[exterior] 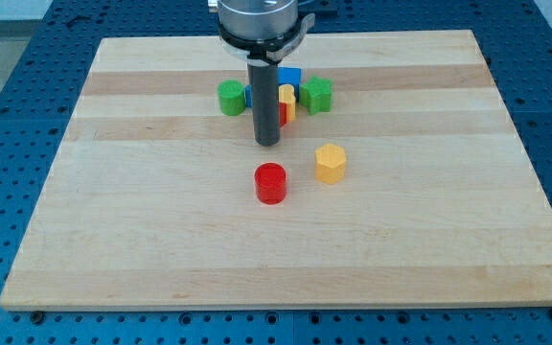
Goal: Slide the green circle along with blue triangle a bit right
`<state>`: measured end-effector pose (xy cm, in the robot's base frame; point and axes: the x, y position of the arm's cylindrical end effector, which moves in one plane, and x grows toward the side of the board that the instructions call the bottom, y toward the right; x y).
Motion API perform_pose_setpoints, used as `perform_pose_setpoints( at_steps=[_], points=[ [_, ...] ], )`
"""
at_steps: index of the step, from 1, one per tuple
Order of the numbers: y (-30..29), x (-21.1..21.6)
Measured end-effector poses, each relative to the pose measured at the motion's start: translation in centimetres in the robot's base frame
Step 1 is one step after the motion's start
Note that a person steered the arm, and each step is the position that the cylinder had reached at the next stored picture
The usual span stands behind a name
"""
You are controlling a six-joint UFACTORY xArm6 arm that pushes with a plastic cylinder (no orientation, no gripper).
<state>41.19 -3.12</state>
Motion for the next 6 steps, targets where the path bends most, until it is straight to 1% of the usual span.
perform_pose_setpoints(
  at_steps=[1, 2, 3, 4, 5, 6],
  points=[
    [-4.4, 0.7],
    [-7.2, 0.3],
    [-7.7, -5.2],
    [-8.1, -5.9],
    [-7.3, -6.4],
    [-6.9, -6.2]
  ],
)
